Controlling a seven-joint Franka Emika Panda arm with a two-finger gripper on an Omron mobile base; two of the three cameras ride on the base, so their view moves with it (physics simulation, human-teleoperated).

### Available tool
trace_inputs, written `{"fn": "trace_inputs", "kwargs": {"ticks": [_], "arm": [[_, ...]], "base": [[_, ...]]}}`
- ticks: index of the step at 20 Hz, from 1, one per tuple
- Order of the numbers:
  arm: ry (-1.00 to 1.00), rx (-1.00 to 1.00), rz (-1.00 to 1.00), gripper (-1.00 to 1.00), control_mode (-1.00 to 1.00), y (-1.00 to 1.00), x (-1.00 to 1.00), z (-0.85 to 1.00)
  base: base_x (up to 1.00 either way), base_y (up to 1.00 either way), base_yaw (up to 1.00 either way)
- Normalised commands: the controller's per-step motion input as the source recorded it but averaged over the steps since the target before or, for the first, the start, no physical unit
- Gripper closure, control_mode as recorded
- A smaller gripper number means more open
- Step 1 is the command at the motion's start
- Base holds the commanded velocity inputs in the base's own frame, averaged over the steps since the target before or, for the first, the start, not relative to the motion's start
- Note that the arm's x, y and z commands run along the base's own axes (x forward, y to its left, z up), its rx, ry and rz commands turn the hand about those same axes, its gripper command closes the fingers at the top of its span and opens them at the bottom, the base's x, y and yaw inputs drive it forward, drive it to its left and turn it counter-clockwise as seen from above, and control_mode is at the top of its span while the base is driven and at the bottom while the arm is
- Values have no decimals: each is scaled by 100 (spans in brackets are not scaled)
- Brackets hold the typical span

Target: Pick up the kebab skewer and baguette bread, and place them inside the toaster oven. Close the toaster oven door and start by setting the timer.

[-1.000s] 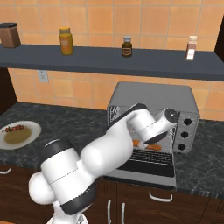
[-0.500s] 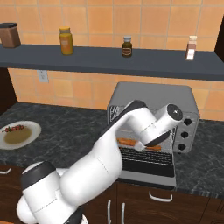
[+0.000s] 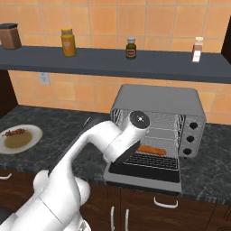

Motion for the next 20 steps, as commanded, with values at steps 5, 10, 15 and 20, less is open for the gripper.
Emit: {"fn": "trace_inputs", "kwargs": {"ticks": [5,10,15,20], "arm": [[5,0,-41,-100,-100,100,-14,1],[5,0,-32,-100,-100,100,-3,4],[4,0,-8,-100,-100,100,0,7],[5,-2,10,-100,-100,100,13,7]], "base": [[0,0,0],[0,0,0],[0,0,0],[0,0,0]]}}
